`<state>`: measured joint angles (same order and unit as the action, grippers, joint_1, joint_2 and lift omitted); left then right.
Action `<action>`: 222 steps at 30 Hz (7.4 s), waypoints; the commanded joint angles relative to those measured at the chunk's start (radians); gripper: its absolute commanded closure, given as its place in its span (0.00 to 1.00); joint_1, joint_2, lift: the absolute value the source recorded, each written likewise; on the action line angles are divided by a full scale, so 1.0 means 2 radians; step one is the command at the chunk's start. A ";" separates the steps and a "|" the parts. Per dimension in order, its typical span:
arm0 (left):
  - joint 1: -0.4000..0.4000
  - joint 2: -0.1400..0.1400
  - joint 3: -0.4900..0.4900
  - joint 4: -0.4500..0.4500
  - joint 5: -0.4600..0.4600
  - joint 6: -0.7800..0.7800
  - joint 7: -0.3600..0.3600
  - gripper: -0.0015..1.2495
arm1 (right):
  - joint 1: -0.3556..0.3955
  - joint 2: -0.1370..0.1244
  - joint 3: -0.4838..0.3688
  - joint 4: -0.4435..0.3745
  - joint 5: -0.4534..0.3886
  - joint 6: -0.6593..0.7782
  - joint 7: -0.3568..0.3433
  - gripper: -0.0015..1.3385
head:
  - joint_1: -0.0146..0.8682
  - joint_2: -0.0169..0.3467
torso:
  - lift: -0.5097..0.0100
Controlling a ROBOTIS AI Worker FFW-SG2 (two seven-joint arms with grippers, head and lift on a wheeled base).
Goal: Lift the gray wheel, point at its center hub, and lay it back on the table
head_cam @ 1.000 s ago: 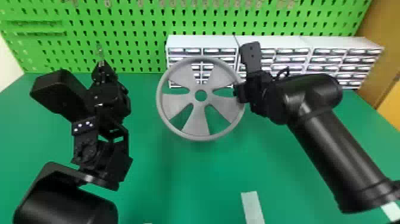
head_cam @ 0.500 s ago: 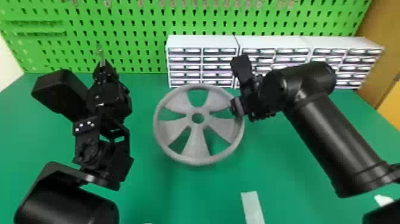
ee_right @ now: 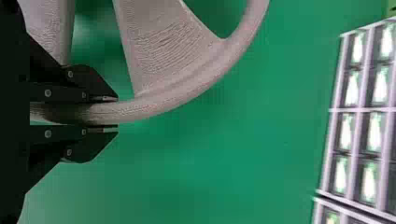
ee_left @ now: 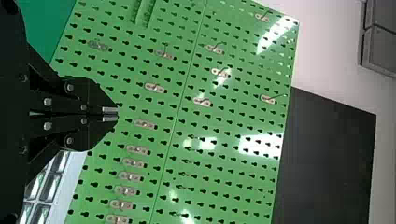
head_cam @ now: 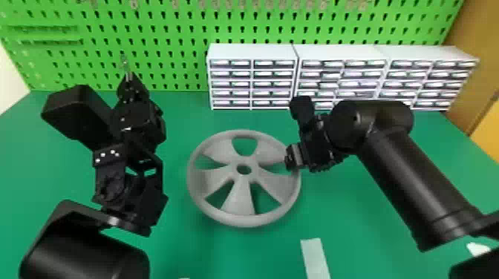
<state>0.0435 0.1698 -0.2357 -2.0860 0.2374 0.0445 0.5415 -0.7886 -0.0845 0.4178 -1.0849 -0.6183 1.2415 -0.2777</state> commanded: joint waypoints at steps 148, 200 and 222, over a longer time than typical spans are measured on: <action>-0.032 -0.050 0.122 0.169 0.016 -0.078 -0.241 0.41 | 0.201 -0.017 -0.070 -0.199 0.221 -0.589 0.120 0.31 | 0.80 0.18 | 0.80; -0.250 -0.036 0.126 0.296 -0.078 -0.050 -0.326 0.41 | 0.080 -0.051 -0.100 -0.202 0.249 -0.602 0.094 0.31 | 0.80 0.18 | 0.80; -0.489 0.003 0.080 0.293 -0.121 -0.098 -0.288 0.41 | -0.139 -0.077 -0.097 -0.231 0.291 -0.635 0.063 0.31 | 0.80 0.18 | 0.80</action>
<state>-0.8512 0.1738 -0.0676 -1.4964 0.0050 -0.1389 -0.0388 -0.9890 -0.2357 0.2224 -1.5414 -0.0496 -0.0287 -0.1502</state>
